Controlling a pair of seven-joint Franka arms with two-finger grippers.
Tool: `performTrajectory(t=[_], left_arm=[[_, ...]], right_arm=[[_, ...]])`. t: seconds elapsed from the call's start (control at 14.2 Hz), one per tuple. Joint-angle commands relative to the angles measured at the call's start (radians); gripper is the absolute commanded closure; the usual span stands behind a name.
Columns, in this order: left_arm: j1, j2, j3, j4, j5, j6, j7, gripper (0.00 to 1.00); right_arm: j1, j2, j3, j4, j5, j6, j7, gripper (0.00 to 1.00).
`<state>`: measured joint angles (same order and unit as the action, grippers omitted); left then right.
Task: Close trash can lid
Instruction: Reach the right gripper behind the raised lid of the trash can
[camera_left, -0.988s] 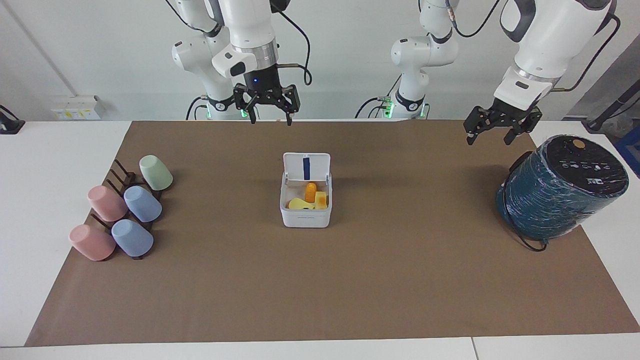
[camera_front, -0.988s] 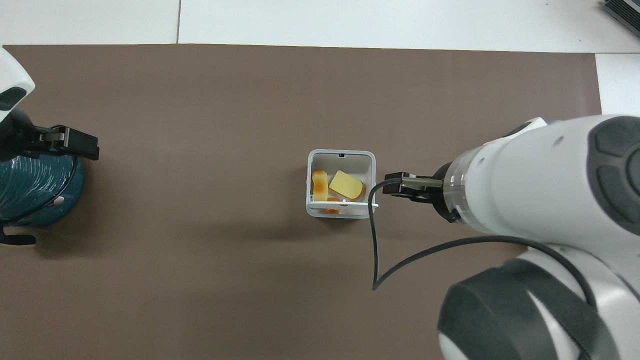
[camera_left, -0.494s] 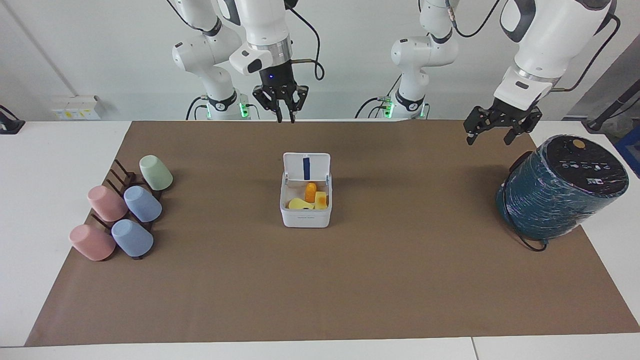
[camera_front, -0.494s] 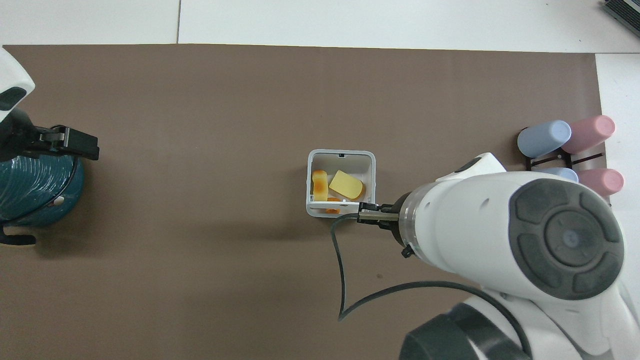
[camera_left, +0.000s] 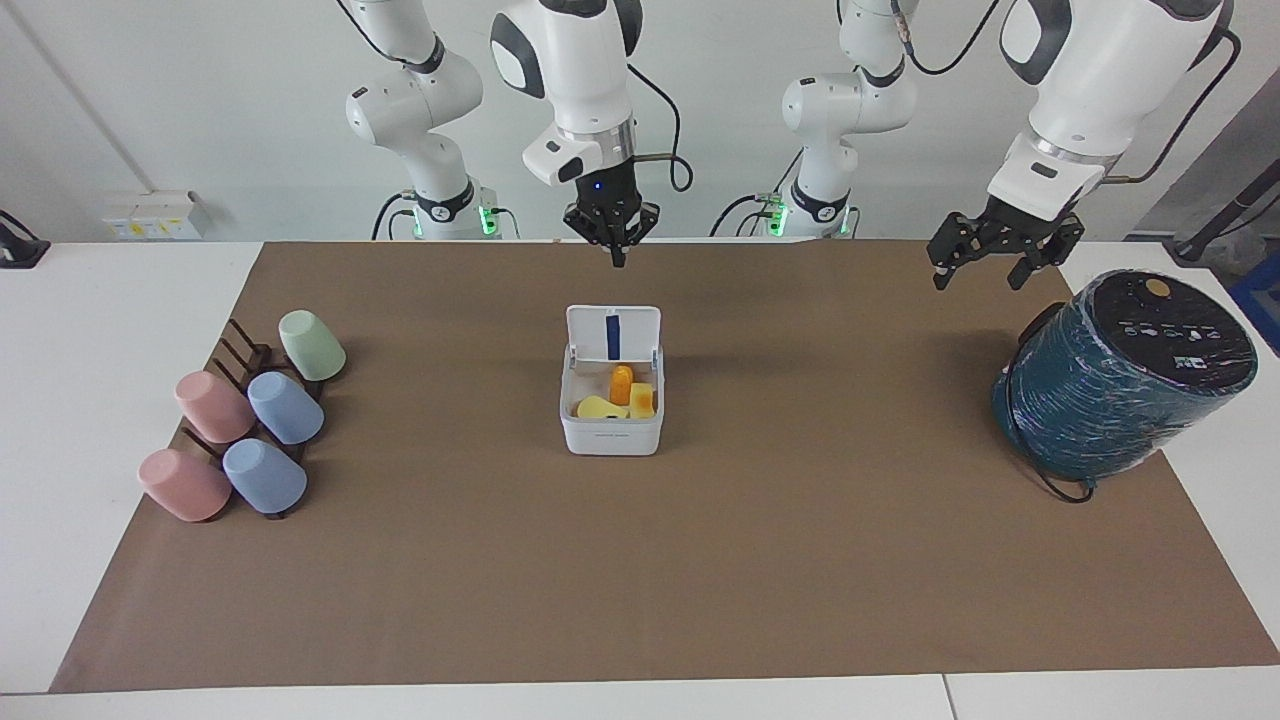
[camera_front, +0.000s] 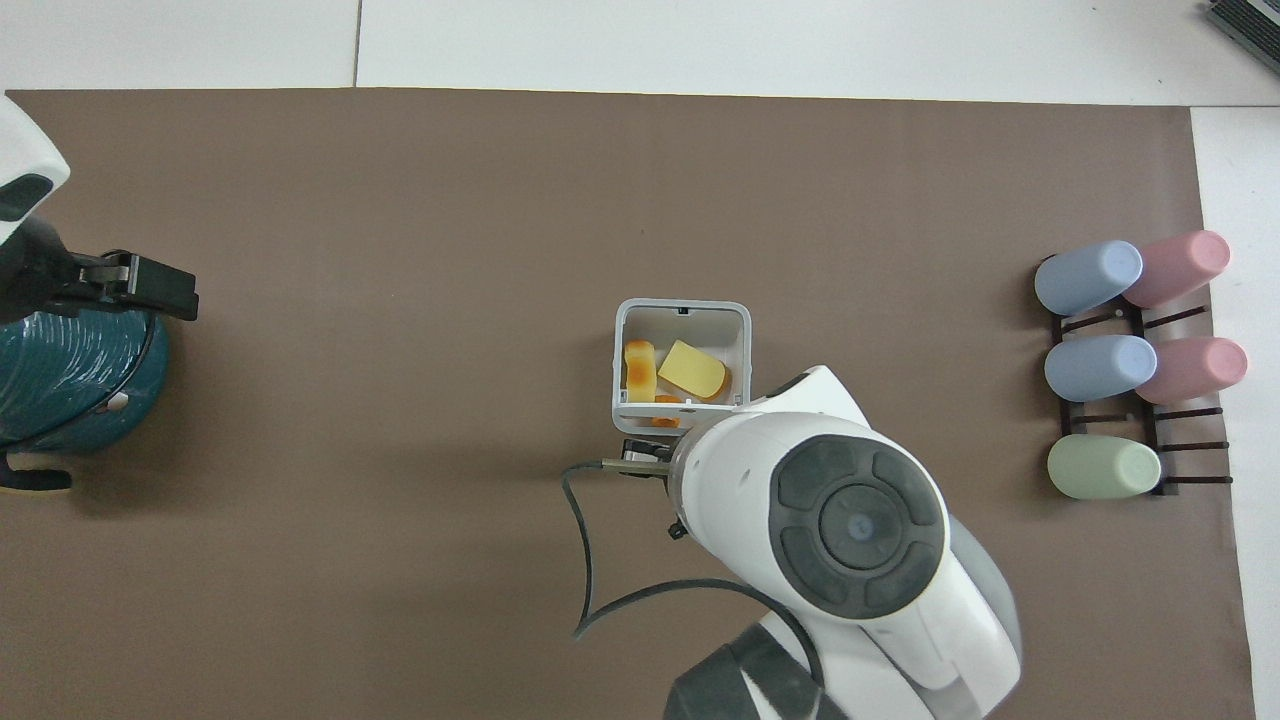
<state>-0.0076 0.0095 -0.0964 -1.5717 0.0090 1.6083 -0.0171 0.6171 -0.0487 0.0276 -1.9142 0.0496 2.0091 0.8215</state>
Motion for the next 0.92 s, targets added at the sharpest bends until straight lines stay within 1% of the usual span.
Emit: performTrajectory(t=[0.0, 0.35, 0.42, 0.85], left_arm=[[0.008, -0.033, -0.002, -0.036, -0.011, 0.005, 0.006, 0.00], [0.008, -0.033, -0.002, -0.036, -0.011, 0.005, 0.006, 0.00], [0.008, -0.031, -0.002, -0.036, -0.011, 0.005, 0.006, 0.00], [0.008, -0.031, -0.002, -0.036, -0.011, 0.005, 0.006, 0.00]], right_arm=[[-0.005, 0.038, 0.000, -0.017, -0.025, 0.072, -0.001, 1.00], [-0.023, 0.061, -0.002, -0.016, -0.096, 0.155, -0.005, 1.00], [-0.043, 0.062, 0.000, -0.017, -0.114, 0.172, -0.019, 1.00], [-0.065, 0.145, -0.002, -0.016, -0.122, 0.286, -0.035, 1.00]])
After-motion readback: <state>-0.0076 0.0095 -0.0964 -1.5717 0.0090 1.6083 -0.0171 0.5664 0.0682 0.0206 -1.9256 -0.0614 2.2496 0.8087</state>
